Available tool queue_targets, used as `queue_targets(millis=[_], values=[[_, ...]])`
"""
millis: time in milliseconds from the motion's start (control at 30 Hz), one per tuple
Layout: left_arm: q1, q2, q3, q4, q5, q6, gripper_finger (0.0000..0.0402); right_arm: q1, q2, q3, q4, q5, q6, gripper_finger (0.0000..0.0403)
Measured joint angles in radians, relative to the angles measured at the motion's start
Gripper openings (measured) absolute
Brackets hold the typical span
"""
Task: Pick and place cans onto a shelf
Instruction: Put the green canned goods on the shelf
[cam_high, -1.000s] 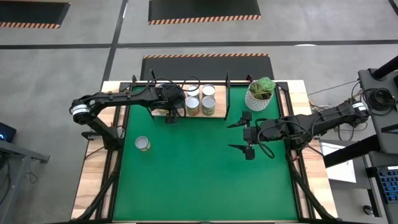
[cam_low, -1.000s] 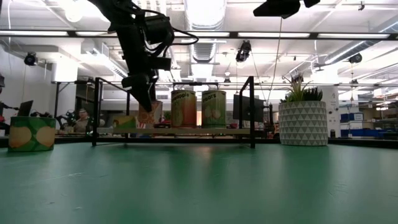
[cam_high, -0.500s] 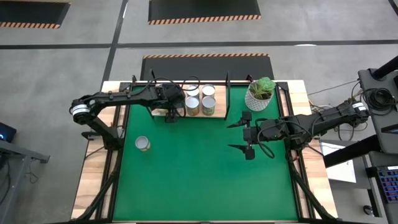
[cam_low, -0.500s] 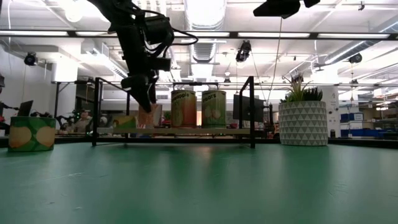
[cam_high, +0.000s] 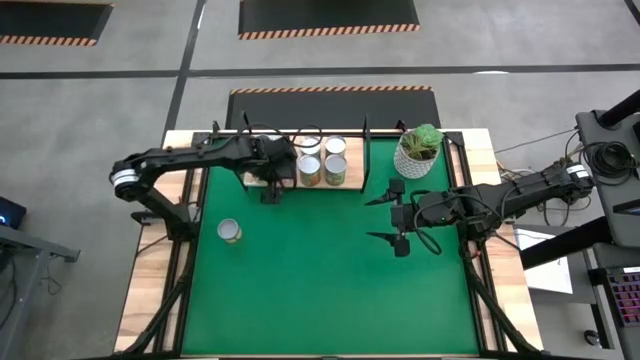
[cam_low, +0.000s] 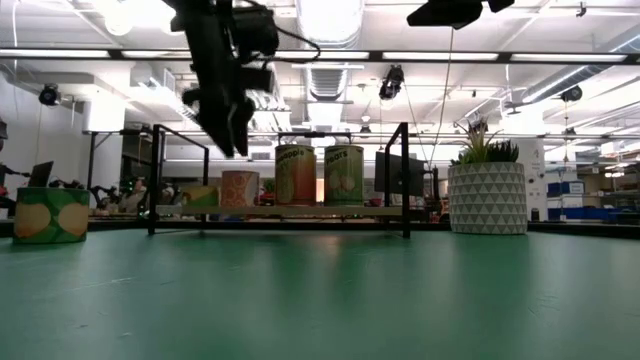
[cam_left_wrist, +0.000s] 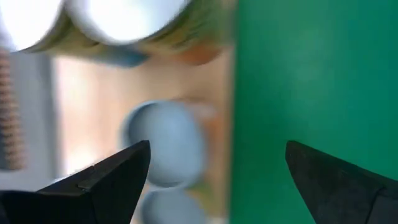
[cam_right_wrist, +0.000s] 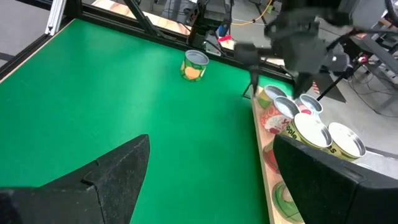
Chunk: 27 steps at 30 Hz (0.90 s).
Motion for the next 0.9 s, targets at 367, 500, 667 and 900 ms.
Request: queue_targets(millis=[367,500,667,900], values=[[-0.004,-0.043,-0.005,-0.08,0.137,-0.214,0.0347,-0.001,0.0,0.012,0.0,0.008,-0.013,0.0329],[-0.003,-0.043,-0.055,-0.022,0.102,-0.166,0.0301,-0.001,0.0,0.015,-0.003,0.008,-0.013,0.0329],[-0.004,-0.044,-0.095,0.019,0.102,-0.157,0.0177,-0.002,0.0,0.016,-0.001,0.008,0.001,0.0329],[-0.027,-0.125,-0.216,0.244,0.098,-0.231,0.0014,-0.035,0.028,0.071,-0.061,0.01,0.127,0.0327]])
